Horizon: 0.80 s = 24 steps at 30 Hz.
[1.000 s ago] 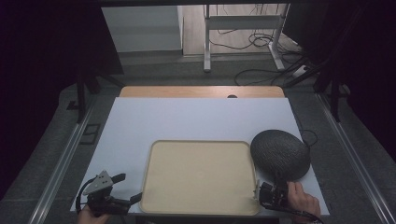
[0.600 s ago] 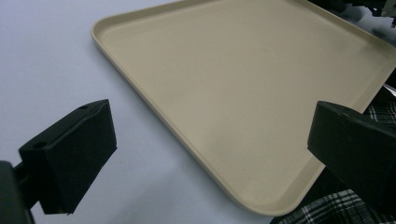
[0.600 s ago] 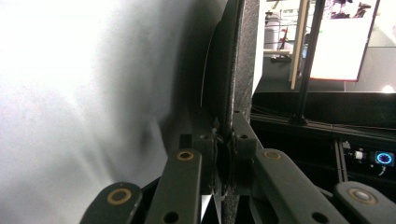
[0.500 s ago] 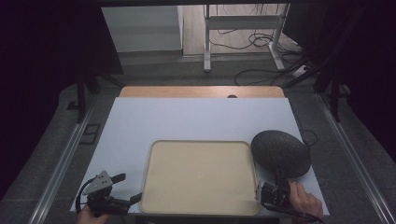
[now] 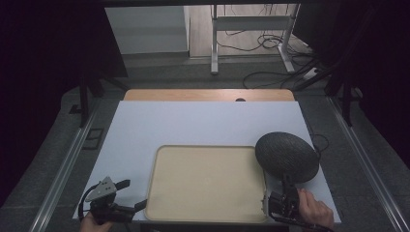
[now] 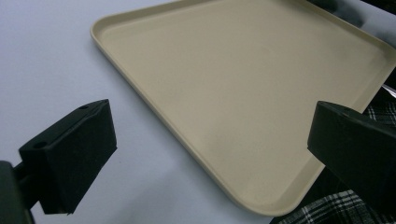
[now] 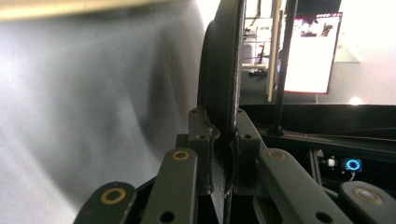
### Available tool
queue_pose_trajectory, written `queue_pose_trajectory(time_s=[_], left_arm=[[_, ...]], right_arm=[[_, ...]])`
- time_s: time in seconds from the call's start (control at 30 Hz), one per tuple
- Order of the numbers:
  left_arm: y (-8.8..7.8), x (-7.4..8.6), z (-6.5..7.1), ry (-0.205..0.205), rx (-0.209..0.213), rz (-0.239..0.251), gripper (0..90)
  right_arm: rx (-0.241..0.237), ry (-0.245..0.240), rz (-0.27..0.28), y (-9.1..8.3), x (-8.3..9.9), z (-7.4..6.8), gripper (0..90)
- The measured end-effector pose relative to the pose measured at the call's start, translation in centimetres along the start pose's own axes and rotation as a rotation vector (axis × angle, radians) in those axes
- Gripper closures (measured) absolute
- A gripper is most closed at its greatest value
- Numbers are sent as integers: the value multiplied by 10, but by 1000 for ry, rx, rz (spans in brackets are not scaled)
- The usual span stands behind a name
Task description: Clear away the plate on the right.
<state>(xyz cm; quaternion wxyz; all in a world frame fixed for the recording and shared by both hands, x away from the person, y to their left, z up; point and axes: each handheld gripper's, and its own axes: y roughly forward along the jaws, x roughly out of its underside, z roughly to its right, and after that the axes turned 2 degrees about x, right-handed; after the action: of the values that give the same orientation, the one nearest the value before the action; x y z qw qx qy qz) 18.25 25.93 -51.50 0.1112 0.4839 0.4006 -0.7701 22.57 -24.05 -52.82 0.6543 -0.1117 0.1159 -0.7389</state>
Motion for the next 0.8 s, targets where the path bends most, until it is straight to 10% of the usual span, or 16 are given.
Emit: queue_pose_trajectory(time_s=[0.8], left_arm=[[0, 0, -1, -9, 1, -2, 9]], right_arm=[[64, -49, 193, -36, -45, 2, 800]])
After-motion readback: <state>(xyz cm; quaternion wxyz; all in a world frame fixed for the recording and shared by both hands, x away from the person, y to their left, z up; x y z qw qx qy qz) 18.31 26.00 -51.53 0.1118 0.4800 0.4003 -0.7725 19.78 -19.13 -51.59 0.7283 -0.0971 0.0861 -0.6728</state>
